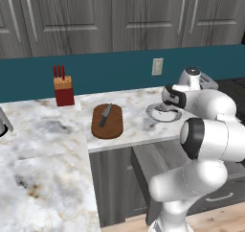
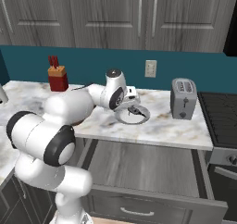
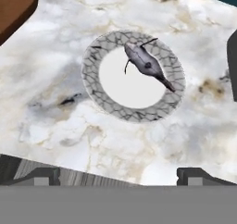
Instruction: Pick up the knife from the drawer and place it on the cutting board. Then place the meat from the plate to the cutting board.
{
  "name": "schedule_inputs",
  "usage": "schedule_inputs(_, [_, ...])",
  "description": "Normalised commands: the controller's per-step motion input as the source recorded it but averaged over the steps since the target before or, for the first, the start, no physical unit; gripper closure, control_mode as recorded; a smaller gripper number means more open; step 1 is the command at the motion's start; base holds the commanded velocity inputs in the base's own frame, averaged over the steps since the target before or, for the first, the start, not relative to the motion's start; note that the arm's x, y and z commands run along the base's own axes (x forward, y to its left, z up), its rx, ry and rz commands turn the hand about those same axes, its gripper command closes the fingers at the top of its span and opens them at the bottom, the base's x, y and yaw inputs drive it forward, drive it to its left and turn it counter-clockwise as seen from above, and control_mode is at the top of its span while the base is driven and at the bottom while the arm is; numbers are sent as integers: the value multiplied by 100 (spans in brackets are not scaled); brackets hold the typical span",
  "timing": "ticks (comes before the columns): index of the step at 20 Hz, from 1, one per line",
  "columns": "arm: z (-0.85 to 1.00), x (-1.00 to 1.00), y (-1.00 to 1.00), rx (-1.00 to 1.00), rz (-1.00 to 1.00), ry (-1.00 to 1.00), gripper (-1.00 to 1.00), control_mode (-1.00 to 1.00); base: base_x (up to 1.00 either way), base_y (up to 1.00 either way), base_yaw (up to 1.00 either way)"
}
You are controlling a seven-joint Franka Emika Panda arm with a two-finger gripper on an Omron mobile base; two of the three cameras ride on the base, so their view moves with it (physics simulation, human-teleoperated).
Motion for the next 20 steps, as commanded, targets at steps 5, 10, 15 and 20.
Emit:
schedule_inputs(5, [-23, 29, -1, -9, 19, 5, -100, -100, 0, 0, 0])
schedule_inputs(10, [-35, 34, 0, -5, 11, 1, -100, -100, 0, 0, 0])
schedule_inputs(15, [-21, 25, 0, -1, 1, 0, -100, -100, 0, 0, 0])
schedule_inputs(20, [-14, 34, 0, -1, 7, 0, -100, -100, 0, 0, 0])
